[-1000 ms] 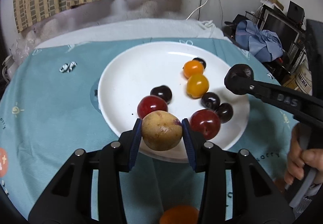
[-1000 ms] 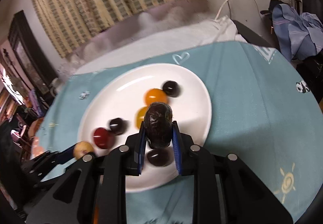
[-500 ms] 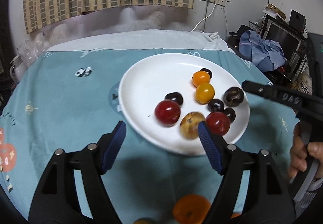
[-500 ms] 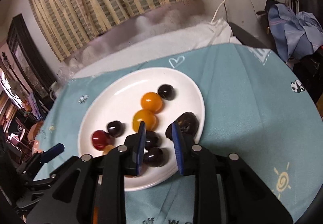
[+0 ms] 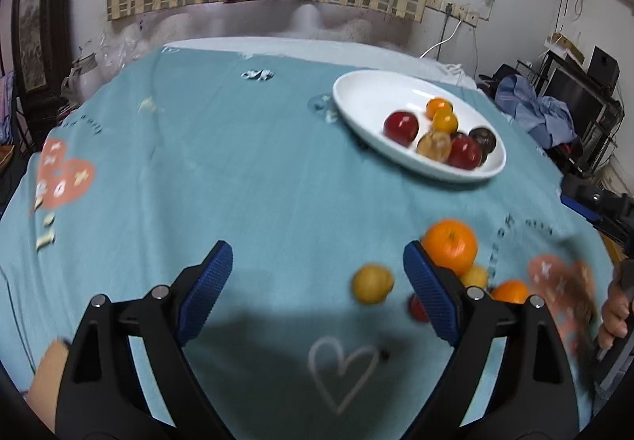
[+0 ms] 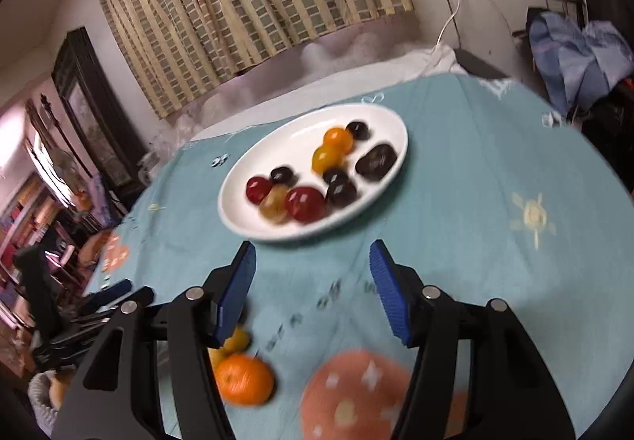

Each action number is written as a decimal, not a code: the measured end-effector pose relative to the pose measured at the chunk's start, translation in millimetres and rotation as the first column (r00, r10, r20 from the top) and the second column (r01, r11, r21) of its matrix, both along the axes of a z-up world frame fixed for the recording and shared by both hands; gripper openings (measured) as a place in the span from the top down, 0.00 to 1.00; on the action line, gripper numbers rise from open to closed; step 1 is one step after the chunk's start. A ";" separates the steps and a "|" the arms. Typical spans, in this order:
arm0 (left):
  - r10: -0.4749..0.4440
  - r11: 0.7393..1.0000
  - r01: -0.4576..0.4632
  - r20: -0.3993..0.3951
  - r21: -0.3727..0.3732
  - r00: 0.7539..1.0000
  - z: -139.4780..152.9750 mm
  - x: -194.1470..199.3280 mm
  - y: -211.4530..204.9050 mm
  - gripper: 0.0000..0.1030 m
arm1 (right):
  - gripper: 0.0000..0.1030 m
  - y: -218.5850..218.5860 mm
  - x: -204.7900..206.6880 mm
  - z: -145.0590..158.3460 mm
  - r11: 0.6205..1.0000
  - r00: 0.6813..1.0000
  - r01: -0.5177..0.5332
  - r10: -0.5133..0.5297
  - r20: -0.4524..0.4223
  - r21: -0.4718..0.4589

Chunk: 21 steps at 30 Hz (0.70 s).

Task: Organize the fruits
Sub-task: 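Grasp a small yellow fruit with the left tool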

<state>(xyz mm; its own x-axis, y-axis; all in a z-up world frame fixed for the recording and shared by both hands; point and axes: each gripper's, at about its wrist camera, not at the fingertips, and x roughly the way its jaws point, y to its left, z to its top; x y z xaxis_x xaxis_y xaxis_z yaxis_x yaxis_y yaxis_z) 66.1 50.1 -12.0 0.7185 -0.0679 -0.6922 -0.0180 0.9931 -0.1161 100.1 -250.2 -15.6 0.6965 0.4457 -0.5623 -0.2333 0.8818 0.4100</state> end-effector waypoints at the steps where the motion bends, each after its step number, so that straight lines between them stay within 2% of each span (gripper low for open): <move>1: 0.002 1.000 -0.002 -0.006 0.002 1.000 -1.4 -0.4 0.1 0.13 | 0.41 0.1 -4.1 -2.9 1.000 1.000 -0.009 0.009 -0.008 0.009; 5: -0.011 1.000 0.011 -0.033 0.002 0.999 -7.6 2.6 -1.5 0.13 | 0.41 2.4 -4.6 -6.1 1.000 1.000 0.001 -0.001 -0.019 -0.013; 10: -0.049 0.998 0.051 -0.048 0.041 0.998 -11.4 6.4 -14.1 0.13 | 0.41 3.4 3.0 -13.8 1.000 0.997 0.004 -0.005 -0.077 -0.016; 16: -0.048 0.992 0.058 -0.087 0.112 0.995 -21.2 16.0 -22.1 0.13 | 0.41 8.1 -1.0 -11.6 0.999 0.998 -0.014 0.012 -0.060 -0.031; 21: -0.065 0.989 0.075 -0.082 0.131 0.995 -21.9 17.3 -25.1 0.13 | 0.41 10.4 -2.2 -11.1 0.999 0.998 -0.019 0.017 -0.055 -0.045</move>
<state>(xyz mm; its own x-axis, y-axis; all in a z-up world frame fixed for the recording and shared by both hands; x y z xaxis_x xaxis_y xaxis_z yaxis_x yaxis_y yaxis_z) 83.3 25.0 -33.9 0.6592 -0.0193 -0.7517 0.0483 0.9987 0.0168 97.9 -239.7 -26.7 0.6562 0.4313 -0.6192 -0.2276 0.8955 0.3825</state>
